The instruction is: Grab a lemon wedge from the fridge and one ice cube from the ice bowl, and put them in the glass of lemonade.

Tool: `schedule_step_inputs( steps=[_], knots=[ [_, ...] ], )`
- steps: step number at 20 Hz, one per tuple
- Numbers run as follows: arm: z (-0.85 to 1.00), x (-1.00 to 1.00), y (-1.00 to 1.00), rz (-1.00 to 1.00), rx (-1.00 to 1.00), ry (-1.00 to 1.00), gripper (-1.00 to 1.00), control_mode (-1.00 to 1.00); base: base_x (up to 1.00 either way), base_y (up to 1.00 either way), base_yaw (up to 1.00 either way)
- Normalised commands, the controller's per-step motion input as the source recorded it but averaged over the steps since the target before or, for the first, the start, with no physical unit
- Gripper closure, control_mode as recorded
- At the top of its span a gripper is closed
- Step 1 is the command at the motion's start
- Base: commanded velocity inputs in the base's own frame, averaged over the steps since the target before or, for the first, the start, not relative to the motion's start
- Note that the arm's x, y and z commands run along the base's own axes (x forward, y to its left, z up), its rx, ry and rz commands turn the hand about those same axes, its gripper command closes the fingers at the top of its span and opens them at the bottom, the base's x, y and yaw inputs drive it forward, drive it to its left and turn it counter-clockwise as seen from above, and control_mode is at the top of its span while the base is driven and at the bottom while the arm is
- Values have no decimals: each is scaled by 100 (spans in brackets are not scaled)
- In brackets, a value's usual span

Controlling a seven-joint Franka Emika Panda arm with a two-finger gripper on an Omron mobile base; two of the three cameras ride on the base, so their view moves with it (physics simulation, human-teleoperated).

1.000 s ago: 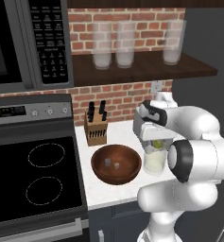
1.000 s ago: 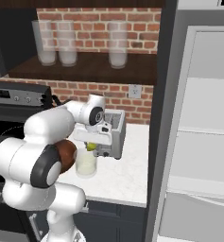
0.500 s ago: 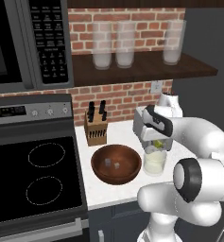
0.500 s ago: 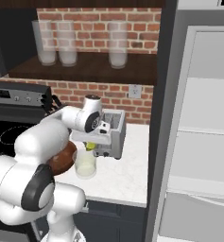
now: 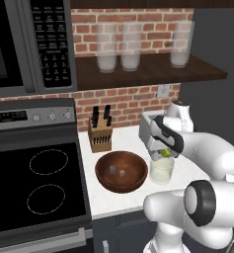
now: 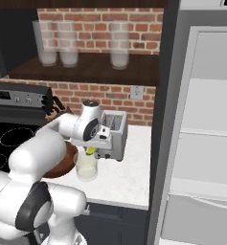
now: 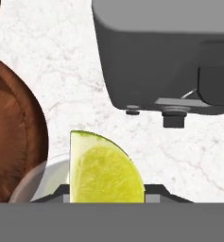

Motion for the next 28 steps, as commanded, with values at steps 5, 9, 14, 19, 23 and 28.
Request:
schedule_step_inputs(
  steps=[5,9,14,19,23,28],
  knots=[
    [13,-5,0,0,0,-9,100,-100,0,0,0],
    [24,-3,7,0,0,-12,100,-100,0,0,0],
    [6,0,13,0,0,-7,100,-100,0,0,0],
    [-35,-2,3,0,0,-3,100,-100,0,0,0],
    [-5,-40,-6,0,0,-15,100,-100,0,0,0],
    [1,-32,0,0,0,-13,100,-100,0,0,0]
  ],
)
